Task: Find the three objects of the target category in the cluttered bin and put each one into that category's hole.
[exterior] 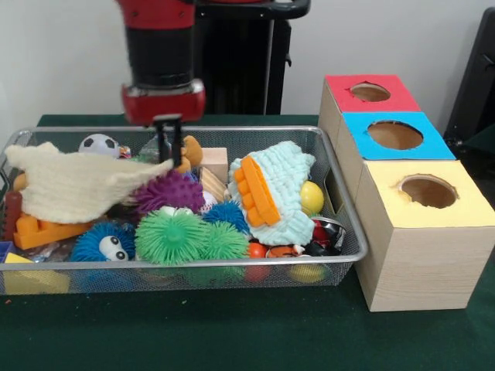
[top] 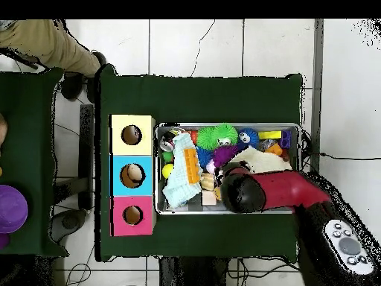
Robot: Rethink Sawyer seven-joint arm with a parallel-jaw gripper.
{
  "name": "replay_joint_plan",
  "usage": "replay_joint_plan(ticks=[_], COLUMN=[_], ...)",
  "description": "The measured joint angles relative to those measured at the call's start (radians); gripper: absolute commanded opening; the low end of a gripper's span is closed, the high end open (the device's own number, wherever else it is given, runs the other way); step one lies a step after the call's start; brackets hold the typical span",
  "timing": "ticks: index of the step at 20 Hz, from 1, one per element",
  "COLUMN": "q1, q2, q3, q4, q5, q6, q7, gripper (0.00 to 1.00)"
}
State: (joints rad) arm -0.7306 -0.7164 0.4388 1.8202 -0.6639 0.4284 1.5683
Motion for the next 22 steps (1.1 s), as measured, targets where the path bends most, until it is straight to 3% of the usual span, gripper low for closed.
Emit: replay_joint_plan(ticks=[2, 11, 22], q1=[0.102, 0.373, 0.461], q2=[-0.076, -0.210, -0.280], q3=[-0.052, -0.216, -0.330], q4=[0.060, 0.193, 0.271], q5=[0.052, 0.168, 0.255], q6=[0.000, -0.019, -0.022], q7=[0.046, 0.233, 0.303], gripper=[0.00, 0.00, 0.00])
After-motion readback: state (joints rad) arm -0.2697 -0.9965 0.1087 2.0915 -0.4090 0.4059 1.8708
